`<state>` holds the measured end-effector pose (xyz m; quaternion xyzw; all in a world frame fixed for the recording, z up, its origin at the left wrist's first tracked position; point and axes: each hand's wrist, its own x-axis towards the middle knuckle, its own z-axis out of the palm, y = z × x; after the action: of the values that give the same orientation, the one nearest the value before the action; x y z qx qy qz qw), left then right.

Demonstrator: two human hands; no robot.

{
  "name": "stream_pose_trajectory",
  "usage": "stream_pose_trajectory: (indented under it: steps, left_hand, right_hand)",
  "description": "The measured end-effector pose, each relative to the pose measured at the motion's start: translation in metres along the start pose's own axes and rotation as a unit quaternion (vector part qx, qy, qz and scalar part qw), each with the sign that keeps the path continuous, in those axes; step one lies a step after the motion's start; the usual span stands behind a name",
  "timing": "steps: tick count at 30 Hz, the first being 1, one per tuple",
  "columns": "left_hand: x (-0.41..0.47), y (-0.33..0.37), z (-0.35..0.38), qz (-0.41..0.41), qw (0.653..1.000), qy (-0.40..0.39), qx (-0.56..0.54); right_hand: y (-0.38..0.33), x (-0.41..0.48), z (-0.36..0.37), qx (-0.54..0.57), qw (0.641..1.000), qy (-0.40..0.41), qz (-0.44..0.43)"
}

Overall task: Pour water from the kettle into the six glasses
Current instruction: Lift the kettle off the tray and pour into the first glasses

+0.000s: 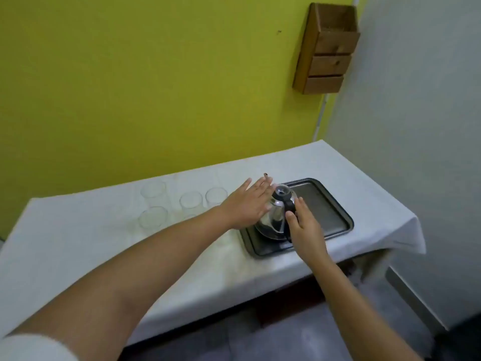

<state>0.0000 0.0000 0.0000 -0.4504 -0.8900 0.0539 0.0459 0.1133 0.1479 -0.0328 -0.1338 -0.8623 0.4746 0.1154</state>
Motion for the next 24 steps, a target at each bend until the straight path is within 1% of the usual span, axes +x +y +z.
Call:
stream_pose_trajectory:
  steps: [1,3,5,7,9,12,18,21,24]
  left_hand:
    - [0.004,0.004,0.004,0.008,1.0,0.002,0.009]
    - [0.009,0.009,0.009,0.013,1.0,0.003,-0.013]
    - [0.013,0.014,0.015,0.022,1.0,-0.001,-0.022]
    - [0.016,0.015,0.019,0.03,0.999,-0.006,-0.035]
    - [0.018,0.013,0.022,0.029,0.999,-0.002,-0.041]
    - [0.02,0.013,0.027,0.034,0.998,0.01,-0.06]
    - [0.022,0.018,0.038,0.019,0.997,0.039,-0.066]
    - [0.028,0.025,0.036,-0.003,0.995,0.041,-0.09]
    - [0.038,0.034,0.036,-0.011,0.995,0.044,-0.091]
  right_hand:
    - [0.003,-0.003,0.004,0.027,0.999,0.04,-0.002]
    - [0.007,-0.009,0.01,0.087,0.991,0.104,0.018]
    - [0.007,-0.014,0.018,0.156,0.976,0.131,0.078]
    - [0.008,-0.009,0.021,0.186,0.965,0.143,0.119]
    - [0.008,-0.002,0.023,0.192,0.961,0.135,0.149]
    - [0.011,0.006,0.024,0.17,0.963,0.11,0.179]
    - [0.021,0.018,0.015,0.168,0.966,0.084,0.177]
    - [0.028,0.027,0.003,0.171,0.965,0.083,0.183]
    - [0.035,0.042,-0.013,0.188,0.957,0.093,0.199]
